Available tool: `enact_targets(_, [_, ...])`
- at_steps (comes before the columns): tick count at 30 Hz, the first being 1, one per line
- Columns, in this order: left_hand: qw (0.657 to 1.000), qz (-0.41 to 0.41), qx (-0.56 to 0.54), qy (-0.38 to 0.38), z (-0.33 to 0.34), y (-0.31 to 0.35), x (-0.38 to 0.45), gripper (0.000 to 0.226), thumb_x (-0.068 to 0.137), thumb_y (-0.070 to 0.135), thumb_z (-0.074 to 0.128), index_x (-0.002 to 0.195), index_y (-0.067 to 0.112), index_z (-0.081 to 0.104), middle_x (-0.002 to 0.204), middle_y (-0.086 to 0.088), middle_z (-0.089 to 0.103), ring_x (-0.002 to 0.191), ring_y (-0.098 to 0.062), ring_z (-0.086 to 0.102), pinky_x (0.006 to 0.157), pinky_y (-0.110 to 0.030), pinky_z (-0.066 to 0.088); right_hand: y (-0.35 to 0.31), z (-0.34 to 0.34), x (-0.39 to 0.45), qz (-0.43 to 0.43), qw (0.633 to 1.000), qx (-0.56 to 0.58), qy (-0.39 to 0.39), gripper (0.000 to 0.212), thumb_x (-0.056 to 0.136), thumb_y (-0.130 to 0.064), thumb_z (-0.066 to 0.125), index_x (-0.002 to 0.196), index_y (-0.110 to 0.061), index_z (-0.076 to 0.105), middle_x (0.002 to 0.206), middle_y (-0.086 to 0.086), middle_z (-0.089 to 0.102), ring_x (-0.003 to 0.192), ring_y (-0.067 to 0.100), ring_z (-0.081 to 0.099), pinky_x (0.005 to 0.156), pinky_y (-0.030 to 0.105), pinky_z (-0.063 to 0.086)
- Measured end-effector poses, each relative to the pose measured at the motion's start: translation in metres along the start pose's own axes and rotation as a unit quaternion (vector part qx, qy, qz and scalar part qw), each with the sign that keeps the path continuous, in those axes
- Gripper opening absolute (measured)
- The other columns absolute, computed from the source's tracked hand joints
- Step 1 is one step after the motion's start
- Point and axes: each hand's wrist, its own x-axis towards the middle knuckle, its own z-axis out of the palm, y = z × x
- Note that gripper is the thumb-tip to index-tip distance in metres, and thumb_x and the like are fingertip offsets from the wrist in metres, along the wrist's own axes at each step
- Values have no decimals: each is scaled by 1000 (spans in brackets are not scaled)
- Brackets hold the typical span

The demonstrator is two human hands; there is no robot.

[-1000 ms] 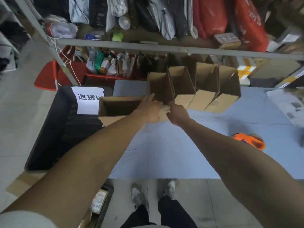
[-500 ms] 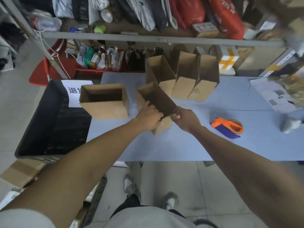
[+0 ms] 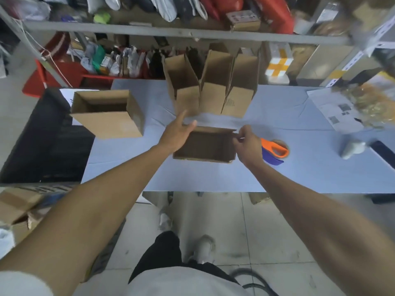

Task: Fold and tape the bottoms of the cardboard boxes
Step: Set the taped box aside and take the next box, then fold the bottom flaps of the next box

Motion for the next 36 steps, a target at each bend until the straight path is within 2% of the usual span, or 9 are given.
enact_targets(3, [997, 15, -26, 69, 6, -10, 5, 41, 101, 42, 44, 96, 10, 70, 99, -7, 66, 95, -19, 59, 81, -28, 38, -5, 5, 7, 59, 992, 110, -7, 22, 84, -8, 58, 96, -14, 41, 87, 2, 61, 74, 21, 60, 56, 32, 45])
enact_targets(7, [997, -13, -28, 67, 12, -38, 23, 15, 87, 21, 65, 78, 14, 74, 94, -9, 70, 85, -14, 60, 81, -25, 44, 0, 15, 28, 162, 947, 268, -72, 20, 89, -15, 50, 107, -10, 47, 90, 2, 55, 88, 24, 57, 75, 40, 54])
enact_targets(9, [999, -6, 27, 25, 21, -55, 32, 13, 82, 15, 70, 92, 22, 73, 116, -13, 61, 101, -15, 59, 96, -22, 42, 7, 23, 33, 200, 938, 260, -115, 28, 89, -23, 54, 114, -10, 50, 94, 5, 56, 93, 25, 58, 78, 40, 55])
enact_targets(12, [995, -6, 94, -20, 30, -64, 40, 57, 82, 20, 73, 136, 18, 52, 144, -12, 31, 125, -26, 44, 108, -26, 34, 20, 34, 33, 200, 959, 118, -165, 61, 82, -30, 72, 133, -14, 44, 109, 8, 60, 101, 29, 63, 92, 49, 52])
enact_targets(14, [987, -15, 153, -43, 32, -64, 49, 77, 81, 35, 74, 147, 24, 35, 150, -10, 22, 132, -34, 36, 109, -39, 37, 25, 40, 32, 185, 962, 77, -186, 68, 80, -22, 75, 137, -14, 40, 109, 9, 59, 97, 34, 65, 81, 54, 55])
enact_targets(22, [934, 9, 336, -119, 28, -36, 97, 109, 70, 69, 68, 153, 35, 7, 162, -12, -5, 147, -38, -2, 117, -51, 16, 36, 52, 32, 182, 963, 82, -183, 74, 87, -17, 63, 151, -27, 26, 127, 6, 55, 86, 36, 66, 58, 39, 58])
enact_targets(28, [943, 4, 310, -122, 30, -32, 103, 109, 66, 66, 74, 151, 34, 14, 154, -16, 8, 138, -40, 21, 106, -47, 37, 50, 51, 45, 182, 963, 83, -183, 68, 90, -12, 55, 149, -33, 30, 125, 3, 55, 95, 31, 63, 57, 30, 53])
enact_targets(33, [962, 9, 266, -59, 37, -43, 88, 63, 73, 65, 70, 108, 16, 51, 120, -15, 39, 115, -34, 38, 94, -44, 45, 56, 42, 70, 138, 979, 41, -144, 50, 91, -10, 52, 138, -26, 48, 126, -2, 61, 109, 22, 58, 82, 32, 49])
enact_targets(36, [960, -14, 248, -126, 49, -50, 66, 59, 74, 73, 63, 63, 18, 44, 99, -10, 47, 100, -30, 52, 75, -39, 48, 57, 35, 99, 93, 985, 1, -148, 41, 91, -6, 53, 129, -17, 58, 126, 6, 63, 115, 25, 59, 98, 40, 46])
